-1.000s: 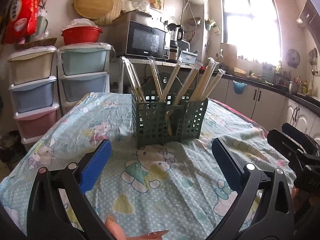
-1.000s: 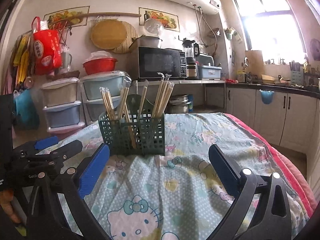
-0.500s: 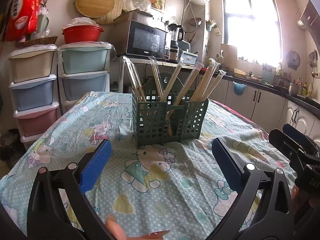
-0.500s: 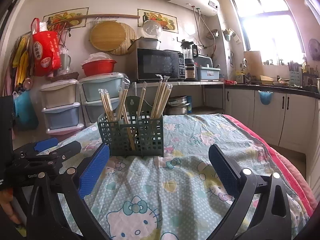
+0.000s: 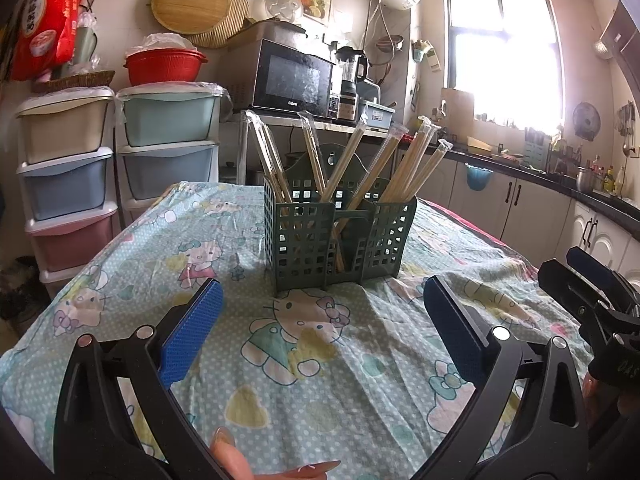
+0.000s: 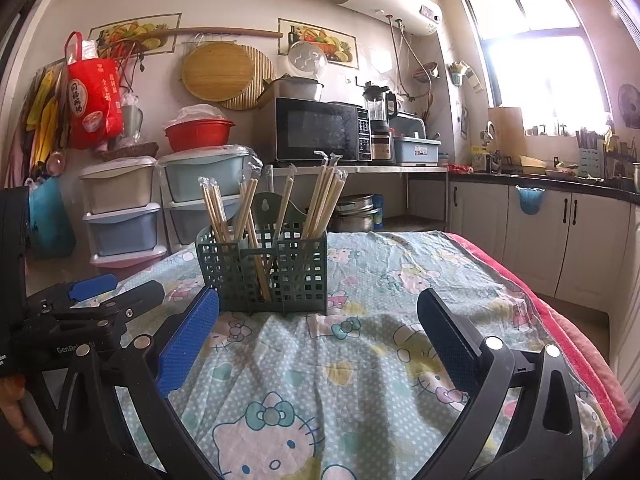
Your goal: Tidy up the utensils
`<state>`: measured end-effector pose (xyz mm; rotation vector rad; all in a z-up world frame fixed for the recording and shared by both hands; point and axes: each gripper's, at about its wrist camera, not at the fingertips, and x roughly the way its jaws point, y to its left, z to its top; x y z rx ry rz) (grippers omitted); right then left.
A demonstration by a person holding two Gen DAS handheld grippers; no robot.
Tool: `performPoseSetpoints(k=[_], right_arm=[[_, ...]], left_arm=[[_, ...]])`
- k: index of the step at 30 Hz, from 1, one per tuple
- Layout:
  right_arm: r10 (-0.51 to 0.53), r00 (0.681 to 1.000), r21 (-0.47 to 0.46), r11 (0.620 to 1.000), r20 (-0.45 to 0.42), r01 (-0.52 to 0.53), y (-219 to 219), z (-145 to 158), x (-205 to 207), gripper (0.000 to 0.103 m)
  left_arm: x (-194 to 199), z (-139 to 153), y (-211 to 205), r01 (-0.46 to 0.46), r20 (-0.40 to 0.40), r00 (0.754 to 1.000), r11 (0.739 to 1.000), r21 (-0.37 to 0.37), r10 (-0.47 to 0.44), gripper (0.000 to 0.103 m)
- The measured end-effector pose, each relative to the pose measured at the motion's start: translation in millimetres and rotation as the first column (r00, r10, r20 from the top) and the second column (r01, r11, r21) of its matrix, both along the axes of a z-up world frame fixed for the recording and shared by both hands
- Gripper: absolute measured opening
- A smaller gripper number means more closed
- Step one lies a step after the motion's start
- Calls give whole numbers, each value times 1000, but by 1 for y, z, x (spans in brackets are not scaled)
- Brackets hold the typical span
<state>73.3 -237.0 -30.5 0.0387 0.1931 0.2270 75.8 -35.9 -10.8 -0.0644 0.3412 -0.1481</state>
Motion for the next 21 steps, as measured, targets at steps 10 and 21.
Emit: performPoseSetpoints(k=[10, 21], right_arm=[[0, 1000, -2, 1000, 1, 0, 0, 0, 1, 97], [0, 1000, -1, 1000, 3, 0, -1, 0, 0, 97]], left_arm=[[0, 0, 0, 1, 2, 1000, 1000, 0, -1, 93], [0, 0, 1, 1, 2, 1000, 1000, -1, -1, 93]])
